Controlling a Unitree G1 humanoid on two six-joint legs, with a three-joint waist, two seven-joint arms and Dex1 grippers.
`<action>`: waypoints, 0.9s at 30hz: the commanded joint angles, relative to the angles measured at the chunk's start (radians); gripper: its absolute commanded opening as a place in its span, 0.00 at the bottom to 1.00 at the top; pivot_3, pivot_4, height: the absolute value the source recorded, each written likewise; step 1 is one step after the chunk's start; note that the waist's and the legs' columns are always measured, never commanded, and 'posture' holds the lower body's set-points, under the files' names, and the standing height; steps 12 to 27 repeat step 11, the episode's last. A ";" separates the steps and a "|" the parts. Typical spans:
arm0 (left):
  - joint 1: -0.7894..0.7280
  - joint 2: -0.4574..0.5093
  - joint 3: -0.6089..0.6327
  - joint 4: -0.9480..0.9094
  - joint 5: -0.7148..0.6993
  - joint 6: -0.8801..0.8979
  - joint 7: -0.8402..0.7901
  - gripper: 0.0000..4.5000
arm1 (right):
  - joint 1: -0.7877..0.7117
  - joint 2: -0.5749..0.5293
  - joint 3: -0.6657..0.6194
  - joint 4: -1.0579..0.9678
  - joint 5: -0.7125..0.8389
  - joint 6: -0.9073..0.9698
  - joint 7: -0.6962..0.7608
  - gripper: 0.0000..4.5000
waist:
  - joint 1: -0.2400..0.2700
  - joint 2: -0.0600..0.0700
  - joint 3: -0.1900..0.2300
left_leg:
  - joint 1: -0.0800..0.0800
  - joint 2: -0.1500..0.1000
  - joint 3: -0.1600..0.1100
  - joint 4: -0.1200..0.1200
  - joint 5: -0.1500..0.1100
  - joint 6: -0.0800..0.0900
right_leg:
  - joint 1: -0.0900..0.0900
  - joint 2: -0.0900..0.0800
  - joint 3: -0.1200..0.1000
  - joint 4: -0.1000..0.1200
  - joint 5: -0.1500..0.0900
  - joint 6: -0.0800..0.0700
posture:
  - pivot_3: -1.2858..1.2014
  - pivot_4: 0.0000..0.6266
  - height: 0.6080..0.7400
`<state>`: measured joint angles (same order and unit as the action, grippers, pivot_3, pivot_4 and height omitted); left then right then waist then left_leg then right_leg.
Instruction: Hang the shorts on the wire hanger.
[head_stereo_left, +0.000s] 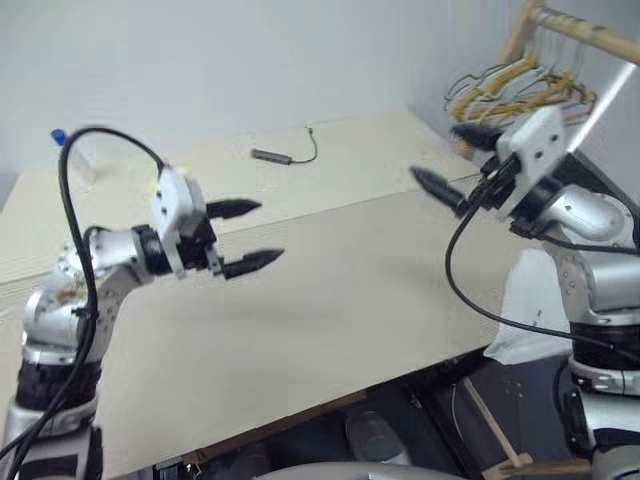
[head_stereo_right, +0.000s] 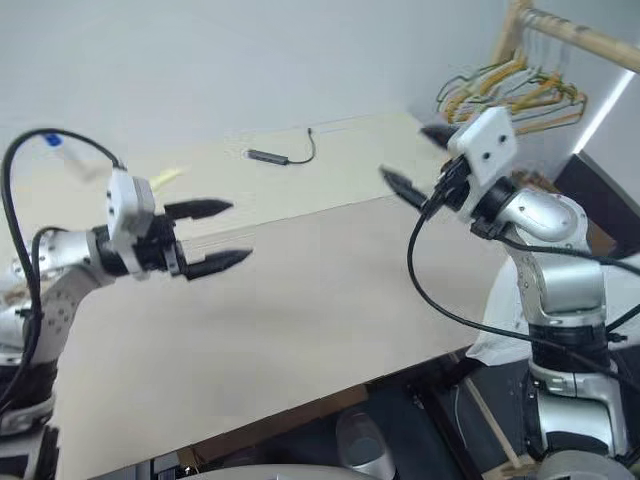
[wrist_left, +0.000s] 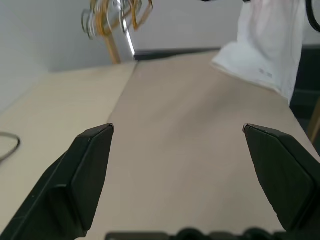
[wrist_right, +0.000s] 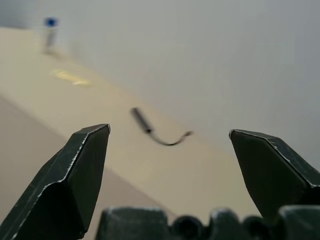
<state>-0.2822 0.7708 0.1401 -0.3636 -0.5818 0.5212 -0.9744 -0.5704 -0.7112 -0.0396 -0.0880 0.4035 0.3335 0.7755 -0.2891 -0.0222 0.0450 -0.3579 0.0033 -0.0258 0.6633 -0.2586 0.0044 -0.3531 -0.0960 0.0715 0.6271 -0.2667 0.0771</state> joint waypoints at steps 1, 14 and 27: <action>0.056 0.025 0.071 -0.093 0.007 -0.030 0.026 1.00 | -0.047 -0.004 0.052 0.090 0.011 -0.022 0.171 0.99 | 0.048 0.000 0.000 | -0.001 0.001 0.000 0.000 0.000 0.000 | -0.002 0.001 0.000 0.000 0.000 -0.001 | 0.49 0.00 1.00; 0.180 0.042 0.139 -0.175 -0.009 -0.005 0.068 1.00 | -0.044 0.017 0.096 0.133 -0.025 -0.064 0.307 0.99 | 0.210 0.001 0.002 | -0.015 0.002 0.002 0.004 0.001 -0.002 | -0.019 0.002 -0.002 0.004 0.002 -0.005 | 0.50 0.00 1.00; 0.180 0.042 0.139 -0.175 -0.009 -0.005 0.068 1.00 | -0.044 0.017 0.096 0.133 -0.025 -0.064 0.307 0.99 | 0.210 0.001 0.002 | -0.015 0.002 0.002 0.004 0.001 -0.002 | -0.019 0.002 -0.002 0.004 0.002 -0.005 | 0.50 0.00 1.00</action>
